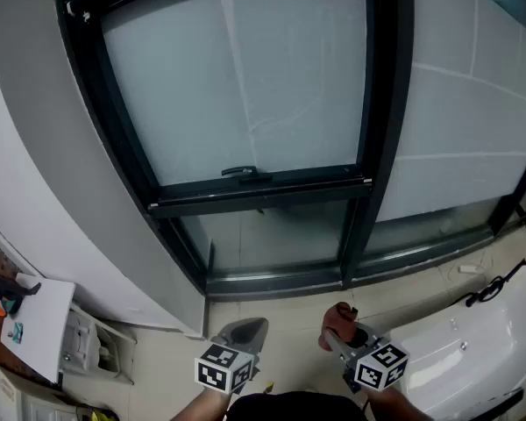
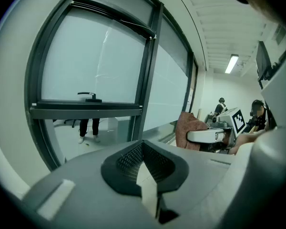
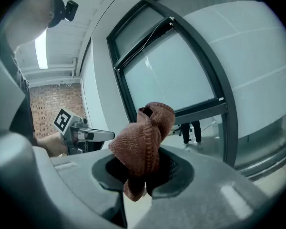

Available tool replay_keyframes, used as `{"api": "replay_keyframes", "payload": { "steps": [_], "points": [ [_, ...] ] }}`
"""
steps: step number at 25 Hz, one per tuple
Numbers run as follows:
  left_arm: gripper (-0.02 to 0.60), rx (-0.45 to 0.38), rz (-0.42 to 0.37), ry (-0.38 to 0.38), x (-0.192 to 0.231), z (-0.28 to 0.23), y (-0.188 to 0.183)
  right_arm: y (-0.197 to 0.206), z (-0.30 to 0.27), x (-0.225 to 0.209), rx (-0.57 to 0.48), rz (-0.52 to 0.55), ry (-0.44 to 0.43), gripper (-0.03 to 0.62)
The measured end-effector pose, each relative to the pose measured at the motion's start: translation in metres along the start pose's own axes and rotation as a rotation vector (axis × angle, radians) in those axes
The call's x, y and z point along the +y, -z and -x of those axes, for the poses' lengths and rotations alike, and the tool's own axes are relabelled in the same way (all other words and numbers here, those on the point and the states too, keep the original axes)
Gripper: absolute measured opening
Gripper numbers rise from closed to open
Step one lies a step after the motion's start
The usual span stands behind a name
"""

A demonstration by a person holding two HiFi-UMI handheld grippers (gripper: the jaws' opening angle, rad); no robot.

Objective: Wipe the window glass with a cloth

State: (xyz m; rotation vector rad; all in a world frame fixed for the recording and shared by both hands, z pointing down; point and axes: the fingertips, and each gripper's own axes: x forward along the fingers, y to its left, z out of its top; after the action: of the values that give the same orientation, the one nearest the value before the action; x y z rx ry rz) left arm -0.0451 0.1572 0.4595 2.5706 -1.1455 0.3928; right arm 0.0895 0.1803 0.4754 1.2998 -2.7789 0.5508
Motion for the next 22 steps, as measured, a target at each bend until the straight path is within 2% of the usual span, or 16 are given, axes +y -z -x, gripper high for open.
{"api": "replay_keyframes", "payload": {
  "steps": [5, 10, 12, 15, 22],
  "points": [
    [0.017, 0.060, -0.011, 0.010, -0.035, -0.011, 0.005, 0.009, 0.029, -0.009, 0.044, 0.006, -0.005, 0.086],
    [0.017, 0.094, -0.074, 0.027, -0.041, -0.024, -0.012, -0.007, 0.012, -0.020, 0.042, 0.028, -0.042, 0.086],
    [0.017, 0.103, -0.088, 0.020, -0.032, -0.027, -0.015, -0.016, 0.002, -0.021, 0.032, 0.035, -0.054, 0.086],
    [0.017, 0.107, -0.061, 0.023, -0.015, -0.037, -0.016, -0.023, -0.017, -0.028, 0.040, 0.042, -0.056, 0.086],
    [0.017, 0.074, -0.061, 0.063, 0.043, -0.075, -0.038, -0.047, -0.081, -0.054, 0.040, 0.077, -0.015, 0.086]
  ]
}}
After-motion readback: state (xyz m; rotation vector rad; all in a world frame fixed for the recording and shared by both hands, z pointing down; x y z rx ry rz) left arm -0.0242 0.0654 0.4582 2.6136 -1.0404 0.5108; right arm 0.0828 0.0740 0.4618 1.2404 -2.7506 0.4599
